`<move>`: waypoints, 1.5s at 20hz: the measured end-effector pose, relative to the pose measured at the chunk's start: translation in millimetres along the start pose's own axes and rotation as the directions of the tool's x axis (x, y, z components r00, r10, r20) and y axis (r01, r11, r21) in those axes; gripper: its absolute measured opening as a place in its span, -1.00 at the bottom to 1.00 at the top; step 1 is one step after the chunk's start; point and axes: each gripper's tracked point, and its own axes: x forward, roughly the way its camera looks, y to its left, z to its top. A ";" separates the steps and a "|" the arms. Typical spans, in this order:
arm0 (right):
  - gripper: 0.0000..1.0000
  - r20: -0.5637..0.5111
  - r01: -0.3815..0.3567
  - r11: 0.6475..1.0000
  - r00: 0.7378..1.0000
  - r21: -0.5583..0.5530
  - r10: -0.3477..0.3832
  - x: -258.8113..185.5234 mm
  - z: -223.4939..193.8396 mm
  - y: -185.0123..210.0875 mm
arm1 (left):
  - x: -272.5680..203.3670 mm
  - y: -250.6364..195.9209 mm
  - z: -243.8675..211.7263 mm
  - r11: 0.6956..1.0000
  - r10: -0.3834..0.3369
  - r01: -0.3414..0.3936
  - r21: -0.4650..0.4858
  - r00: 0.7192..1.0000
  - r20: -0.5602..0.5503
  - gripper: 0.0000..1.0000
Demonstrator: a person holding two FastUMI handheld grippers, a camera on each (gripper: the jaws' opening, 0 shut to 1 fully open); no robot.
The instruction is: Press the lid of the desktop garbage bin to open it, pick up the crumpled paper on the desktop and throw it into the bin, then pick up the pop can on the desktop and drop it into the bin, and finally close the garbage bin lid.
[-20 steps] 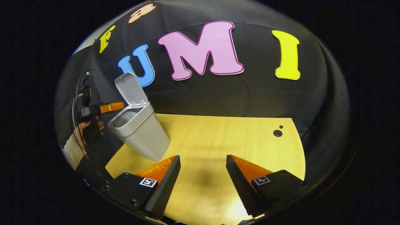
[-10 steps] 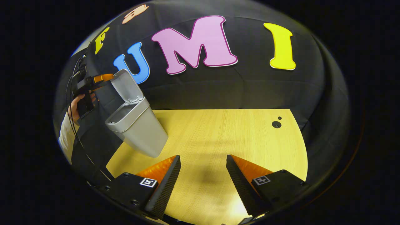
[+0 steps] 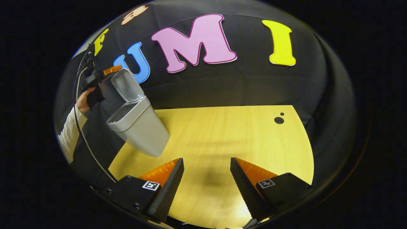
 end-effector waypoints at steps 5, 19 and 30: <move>0.89 0.013 -0.026 1.000 1.000 0.000 0.026 -1.7 2.3 9.2 | -26.3 -13.4 -7.2 0.999 -0.046 0.047 0.003 0.995 -0.086 0.90; 0.89 0.006 -0.092 0.993 0.996 -0.073 0.092 6.3 -7.2 39.9 | -119.8 -20.1 -124.9 0.983 -0.184 0.135 -0.128 0.796 -0.576 0.79; 0.90 0.009 -0.116 0.993 0.993 0.029 0.116 13.5 -34.7 36.4 | -140.8 -22.5 -183.8 0.974 -0.187 0.213 -0.070 0.597 -0.780 0.90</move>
